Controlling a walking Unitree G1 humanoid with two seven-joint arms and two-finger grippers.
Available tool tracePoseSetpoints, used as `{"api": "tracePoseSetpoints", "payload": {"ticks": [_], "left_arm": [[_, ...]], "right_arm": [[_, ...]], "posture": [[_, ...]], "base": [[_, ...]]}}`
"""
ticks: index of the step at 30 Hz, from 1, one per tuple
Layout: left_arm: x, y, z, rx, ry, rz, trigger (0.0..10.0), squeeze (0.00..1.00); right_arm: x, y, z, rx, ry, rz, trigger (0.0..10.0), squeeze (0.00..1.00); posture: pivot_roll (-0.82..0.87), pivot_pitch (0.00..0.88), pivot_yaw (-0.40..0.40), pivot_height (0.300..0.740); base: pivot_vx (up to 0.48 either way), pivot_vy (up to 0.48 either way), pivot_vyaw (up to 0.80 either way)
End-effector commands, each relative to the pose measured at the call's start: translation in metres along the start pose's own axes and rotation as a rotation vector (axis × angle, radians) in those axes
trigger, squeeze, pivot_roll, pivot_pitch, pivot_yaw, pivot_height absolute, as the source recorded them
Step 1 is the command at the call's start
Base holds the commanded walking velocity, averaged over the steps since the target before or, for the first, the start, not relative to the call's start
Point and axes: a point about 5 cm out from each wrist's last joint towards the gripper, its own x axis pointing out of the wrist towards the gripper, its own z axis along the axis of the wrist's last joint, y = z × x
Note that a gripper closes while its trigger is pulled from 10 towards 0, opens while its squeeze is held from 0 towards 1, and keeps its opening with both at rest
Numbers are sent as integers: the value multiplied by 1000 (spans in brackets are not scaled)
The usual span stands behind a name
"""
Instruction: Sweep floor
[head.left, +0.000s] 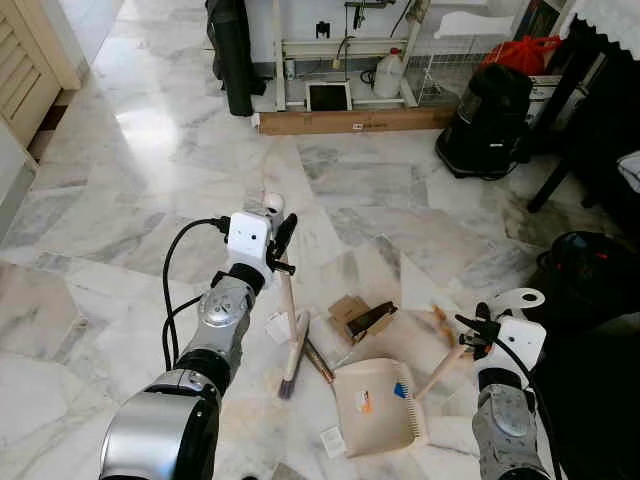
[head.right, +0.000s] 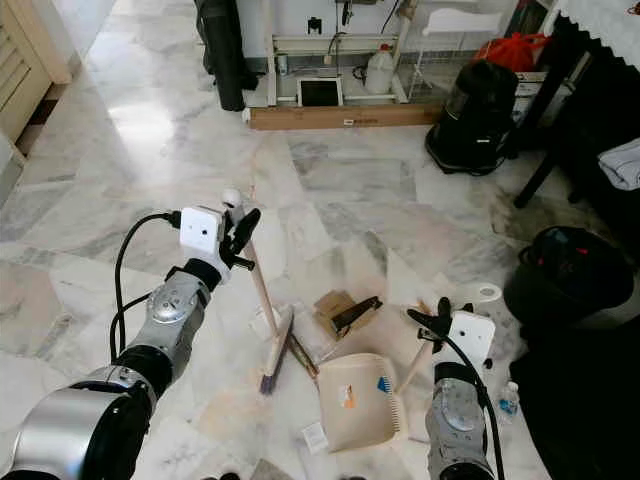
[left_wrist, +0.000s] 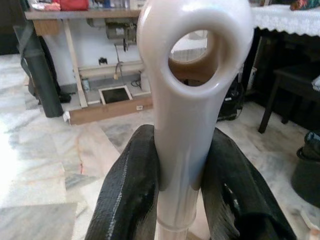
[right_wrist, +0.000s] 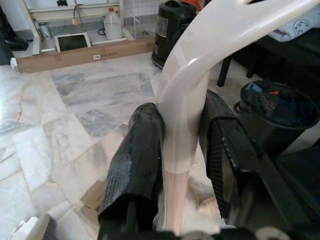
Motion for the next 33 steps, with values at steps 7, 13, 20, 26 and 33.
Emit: {"api": "tracePoseSetpoints", "payload": {"ticks": [7,13,20,26,33], "left_arm": [[9,-6,8,6,-13,-21,10000,0],[16,2,27,-16,-120,-2,10000,0],[18,18,49,39,-230,34,10000,0],[14,24,41,93,-181,40,10000,0],[6,5,8,43,-10,-22,10000,0]], "right_arm": [[-27,-20,-37,-21,182,-49,10000,0],[-30,-17,-40,-22,194,-41,10000,0],[-30,-12,-41,-16,198,-24,10000,0],[-30,-13,-41,-18,195,-21,10000,0],[-33,-19,-40,-24,182,-30,10000,0]], "posture": [[-252,200,11,740],[-235,208,6,740],[-223,207,3,740],[-229,212,1,740],[-261,225,0,740]], "base": [[0,0,0],[0,0,0],[0,0,0],[0,0,0],[0,0,0]]}}
